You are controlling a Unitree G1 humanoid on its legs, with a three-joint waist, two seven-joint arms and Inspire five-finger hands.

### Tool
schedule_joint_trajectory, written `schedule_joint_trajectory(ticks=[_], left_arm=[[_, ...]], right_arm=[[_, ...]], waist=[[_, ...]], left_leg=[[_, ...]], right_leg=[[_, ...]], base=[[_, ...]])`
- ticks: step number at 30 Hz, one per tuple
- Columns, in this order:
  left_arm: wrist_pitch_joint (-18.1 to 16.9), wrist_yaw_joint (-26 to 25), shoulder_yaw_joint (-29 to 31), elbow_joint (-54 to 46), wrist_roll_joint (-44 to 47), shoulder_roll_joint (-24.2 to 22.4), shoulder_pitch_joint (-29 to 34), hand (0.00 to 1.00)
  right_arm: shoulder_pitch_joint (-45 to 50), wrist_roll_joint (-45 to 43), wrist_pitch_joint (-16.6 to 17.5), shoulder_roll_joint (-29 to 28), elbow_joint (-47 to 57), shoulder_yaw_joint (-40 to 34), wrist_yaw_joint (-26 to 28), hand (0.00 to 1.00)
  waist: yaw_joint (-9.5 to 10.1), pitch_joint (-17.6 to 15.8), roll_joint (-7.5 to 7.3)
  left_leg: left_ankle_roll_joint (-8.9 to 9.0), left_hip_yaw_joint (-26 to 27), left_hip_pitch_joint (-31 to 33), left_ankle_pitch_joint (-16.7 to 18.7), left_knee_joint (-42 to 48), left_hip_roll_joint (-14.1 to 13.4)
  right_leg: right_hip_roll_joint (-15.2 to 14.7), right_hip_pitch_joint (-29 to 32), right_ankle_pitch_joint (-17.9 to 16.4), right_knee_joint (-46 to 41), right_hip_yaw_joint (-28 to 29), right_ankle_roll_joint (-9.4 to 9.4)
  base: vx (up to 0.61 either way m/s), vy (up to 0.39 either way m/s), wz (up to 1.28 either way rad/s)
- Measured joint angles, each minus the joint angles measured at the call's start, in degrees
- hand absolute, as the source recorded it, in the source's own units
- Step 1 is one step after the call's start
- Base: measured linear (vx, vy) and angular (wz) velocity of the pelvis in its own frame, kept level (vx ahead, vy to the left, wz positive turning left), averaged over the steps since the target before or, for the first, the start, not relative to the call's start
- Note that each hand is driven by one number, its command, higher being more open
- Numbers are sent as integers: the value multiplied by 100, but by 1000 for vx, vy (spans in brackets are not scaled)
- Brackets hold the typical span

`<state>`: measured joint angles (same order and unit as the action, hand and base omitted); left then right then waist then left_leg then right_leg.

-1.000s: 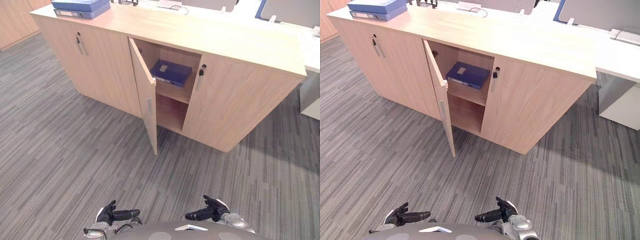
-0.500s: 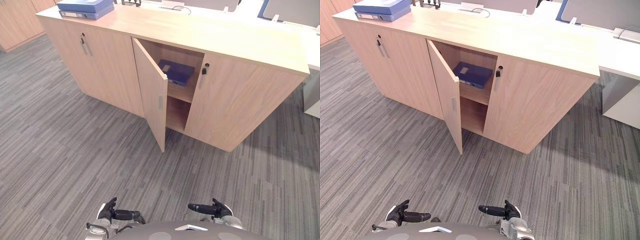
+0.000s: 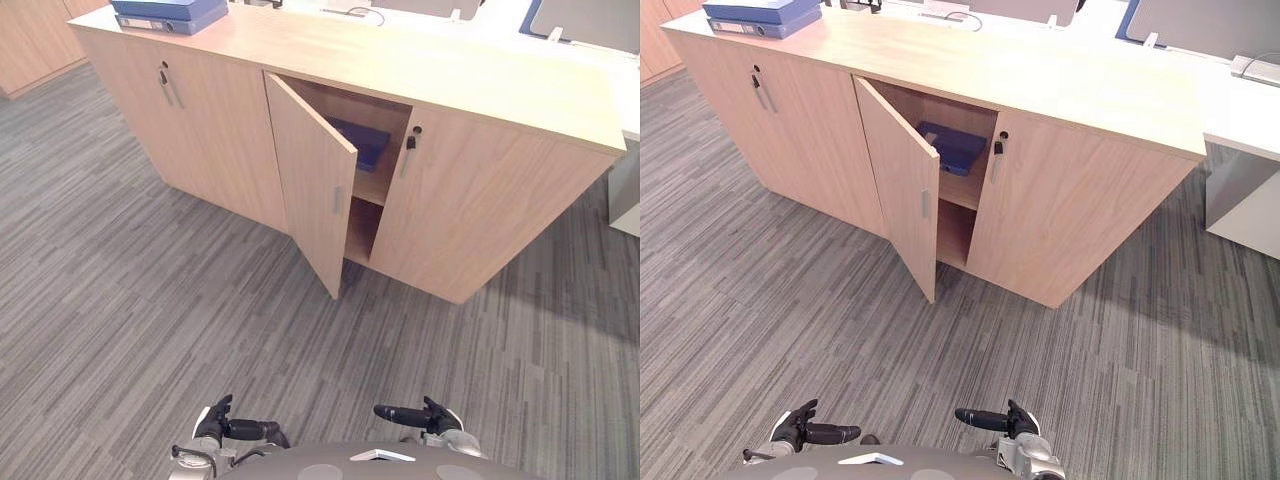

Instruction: Walk over to the cabinet, pick up the folder, carry it to the office cabinet, place the folder inside the office cabinet, then close the office cabinet door

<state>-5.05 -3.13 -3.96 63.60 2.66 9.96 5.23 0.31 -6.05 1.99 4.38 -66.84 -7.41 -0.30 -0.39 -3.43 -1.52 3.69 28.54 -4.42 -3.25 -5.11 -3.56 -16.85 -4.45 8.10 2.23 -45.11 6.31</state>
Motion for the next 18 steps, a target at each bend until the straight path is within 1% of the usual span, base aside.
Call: schedule_joint_trajectory(ticks=[2, 12, 18], left_arm=[[0, 2, 0, 0, 0, 3, 2, 100], [0, 2, 0, 0, 22, 5, 4, 100], [0, 1, -2, 1, 23, 4, 10, 100]], right_arm=[[-2, 0, 0, -8, 0, 1, 0, 100], [0, -1, -1, -19, -5, -47, 0, 100], [1, -1, -3, -21, -5, -61, 4, 100]], waist=[[-7, 1, -5], [-12, 1, -10], [-9, 2, -11]], left_leg=[[1, 2, -16, 8, -1, -1], [4, 13, -22, 20, 1, 3], [41, 109, -102, 66, 1, 4]], right_leg=[[-3, -16, -26, 10, 2, -34], [7, -56, 25, 88, 2, -1], [13, -62, 26, 91, 98, 0]], base=[[0, 0, 0], [0, 0, 0], [9, -17, -8]])
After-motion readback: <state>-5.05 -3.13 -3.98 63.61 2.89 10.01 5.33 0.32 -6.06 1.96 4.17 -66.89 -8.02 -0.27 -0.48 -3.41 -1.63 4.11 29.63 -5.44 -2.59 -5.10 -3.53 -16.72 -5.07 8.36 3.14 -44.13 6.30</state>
